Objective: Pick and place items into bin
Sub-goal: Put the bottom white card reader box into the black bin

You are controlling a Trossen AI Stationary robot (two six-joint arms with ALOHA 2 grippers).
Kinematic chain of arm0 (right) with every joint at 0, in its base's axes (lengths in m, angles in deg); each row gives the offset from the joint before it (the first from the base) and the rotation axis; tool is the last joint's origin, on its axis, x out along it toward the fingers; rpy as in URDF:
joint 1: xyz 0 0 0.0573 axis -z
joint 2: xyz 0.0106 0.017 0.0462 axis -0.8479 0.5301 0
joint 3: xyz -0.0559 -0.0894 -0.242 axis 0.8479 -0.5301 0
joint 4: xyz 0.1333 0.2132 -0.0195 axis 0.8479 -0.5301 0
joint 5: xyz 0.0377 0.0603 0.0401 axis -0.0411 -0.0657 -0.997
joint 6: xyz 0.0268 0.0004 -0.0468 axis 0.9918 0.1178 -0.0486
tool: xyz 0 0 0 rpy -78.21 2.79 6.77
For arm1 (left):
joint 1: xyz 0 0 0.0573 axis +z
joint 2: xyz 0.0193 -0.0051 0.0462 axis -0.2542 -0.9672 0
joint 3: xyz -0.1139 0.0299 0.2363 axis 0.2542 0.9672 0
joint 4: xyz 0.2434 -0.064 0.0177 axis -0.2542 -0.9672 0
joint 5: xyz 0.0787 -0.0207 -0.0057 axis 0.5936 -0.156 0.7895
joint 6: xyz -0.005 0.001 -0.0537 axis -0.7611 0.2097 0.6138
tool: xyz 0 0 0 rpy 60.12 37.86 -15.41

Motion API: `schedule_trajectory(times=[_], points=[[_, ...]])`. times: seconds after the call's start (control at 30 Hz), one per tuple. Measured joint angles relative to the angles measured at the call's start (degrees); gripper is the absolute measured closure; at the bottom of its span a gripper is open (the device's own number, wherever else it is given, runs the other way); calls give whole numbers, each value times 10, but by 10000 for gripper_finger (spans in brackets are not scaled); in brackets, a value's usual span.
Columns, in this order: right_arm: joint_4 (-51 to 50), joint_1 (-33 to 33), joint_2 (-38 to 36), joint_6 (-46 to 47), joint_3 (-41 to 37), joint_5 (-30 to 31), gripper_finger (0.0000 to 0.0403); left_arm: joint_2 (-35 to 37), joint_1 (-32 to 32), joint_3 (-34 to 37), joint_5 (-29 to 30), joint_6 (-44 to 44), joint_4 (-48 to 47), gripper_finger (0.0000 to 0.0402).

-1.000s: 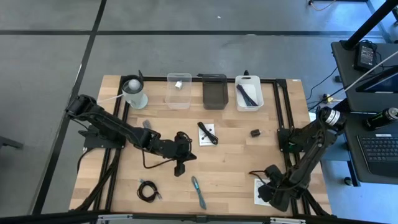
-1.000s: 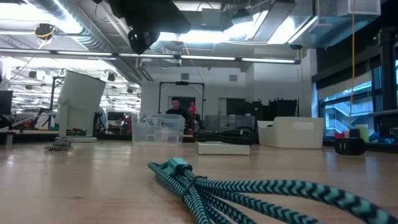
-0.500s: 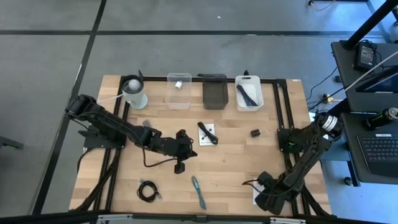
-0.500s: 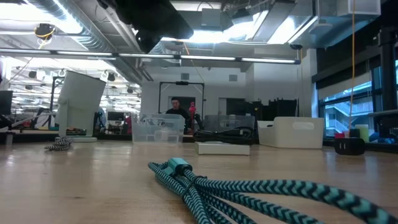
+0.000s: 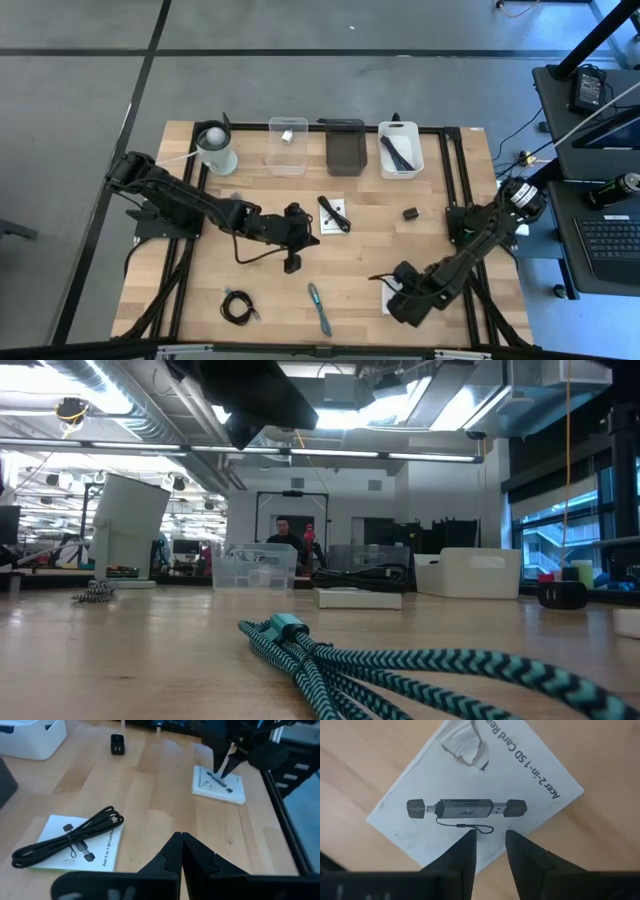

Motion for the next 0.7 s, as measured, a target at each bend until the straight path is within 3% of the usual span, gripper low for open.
schedule_trajectory(times=[0.37, 0.53, 0.7], points=[[-40, 34, -126, -34, -3, 57, 290, -6, -2, -29, 20, 92, 19, 400], [-64, 31, -173, -56, -2, 72, 290, -62, -8, -108, 26, 90, 12, 400], [-65, 29, -190, -57, -2, 64, 290, -166, -8, -228, 11, 120, -63, 400]])
